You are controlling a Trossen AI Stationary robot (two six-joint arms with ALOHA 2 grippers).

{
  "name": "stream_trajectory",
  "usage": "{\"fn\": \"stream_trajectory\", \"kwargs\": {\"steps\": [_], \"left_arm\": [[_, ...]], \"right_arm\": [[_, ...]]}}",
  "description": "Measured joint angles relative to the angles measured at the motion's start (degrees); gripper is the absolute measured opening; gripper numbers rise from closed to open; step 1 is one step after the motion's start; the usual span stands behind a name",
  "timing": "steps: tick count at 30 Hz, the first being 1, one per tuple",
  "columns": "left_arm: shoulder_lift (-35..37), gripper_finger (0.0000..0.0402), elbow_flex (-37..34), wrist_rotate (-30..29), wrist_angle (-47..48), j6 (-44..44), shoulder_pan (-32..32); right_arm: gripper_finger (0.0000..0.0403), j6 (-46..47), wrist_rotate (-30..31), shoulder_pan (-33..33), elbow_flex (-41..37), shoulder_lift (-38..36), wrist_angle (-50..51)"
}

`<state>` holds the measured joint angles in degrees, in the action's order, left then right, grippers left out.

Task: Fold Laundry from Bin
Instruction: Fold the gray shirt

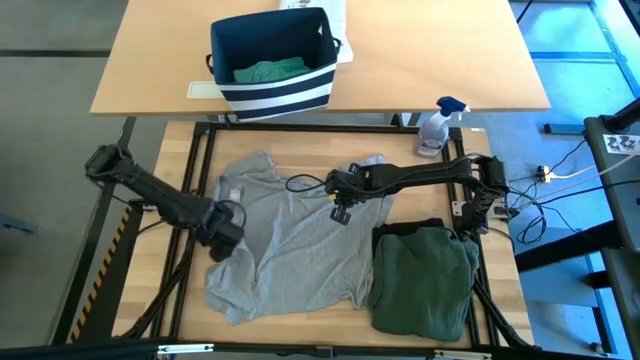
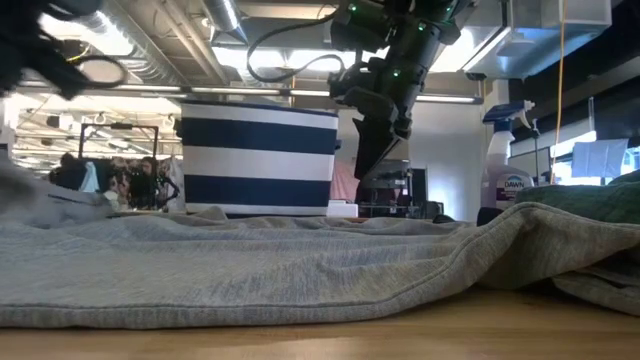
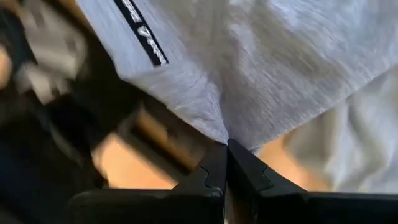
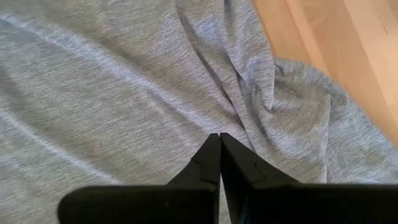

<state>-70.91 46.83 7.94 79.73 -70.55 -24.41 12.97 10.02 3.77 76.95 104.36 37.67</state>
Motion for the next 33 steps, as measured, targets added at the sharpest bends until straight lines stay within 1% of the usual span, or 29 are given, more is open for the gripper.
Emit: {"fn": "stream_trajectory", "kwargs": {"steps": [2, 4, 9, 12, 17, 22, 25, 29, 31, 33], "left_arm": [[0.0, 0.0, 0.0, 4.8, 1.62, -2.19, -2.67], [0.0, 0.0, 0.0, 7.89, 3.22, -3.56, -4.79], [0.33, 0.0001, 0.21, 11.99, 3.32, -3.95, -7.53], [0.33, 0.0012, 2.19, 13.28, 3.35, -3.85, -8.2], [0.33, 0.0044, 7.34, 12.59, 3.6, -0.53, -8.34], [0.33, 0.0069, 11.72, 10.43, 7.1, 3.56, -8.32], [0.37, 0.008, 12.65, 10.08, 10.61, 2.75, -8.32], [0.39, 0.0088, 12.66, 9.62, 10.26, 2.06, -8.28], [0.43, 0.0089, 12.66, 6.63, 9.22, 3.64, -8.28], [0.37, 0.009, 12.66, 0.09, 6.35, 6.51, -8.28]], "right_arm": [[0.0007, 0.02, 0.0, 0.0, 0.0, 0.0, 0.02], [0.0007, 0.02, 0.0, 0.0, 0.0, 0.0, 0.02], [0.0007, 0.02, -0.07, 0.0, 0.0, 0.0, 0.05], [0.0007, 0.02, -0.11, 0.0, 0.0, 0.0, 0.25], [0.0007, 0.04, -0.73, 0.0, 0.0, 0.0, 1.48], [0.0007, 0.04, -0.83, 0.0, 0.0, 0.0, 1.84], [0.0007, 0.04, -1.33, 0.0, 0.0, 0.0, 1.91], [0.0007, 0.04, -3.16, 0.0, 0.0, 0.0, 3.0], [0.0007, 0.04, -3.17, -0.07, 0.0, 0.0, 4.75], [0.0007, 0.02, -3.12, -0.58, 0.0, -0.03, 6.58]]}}
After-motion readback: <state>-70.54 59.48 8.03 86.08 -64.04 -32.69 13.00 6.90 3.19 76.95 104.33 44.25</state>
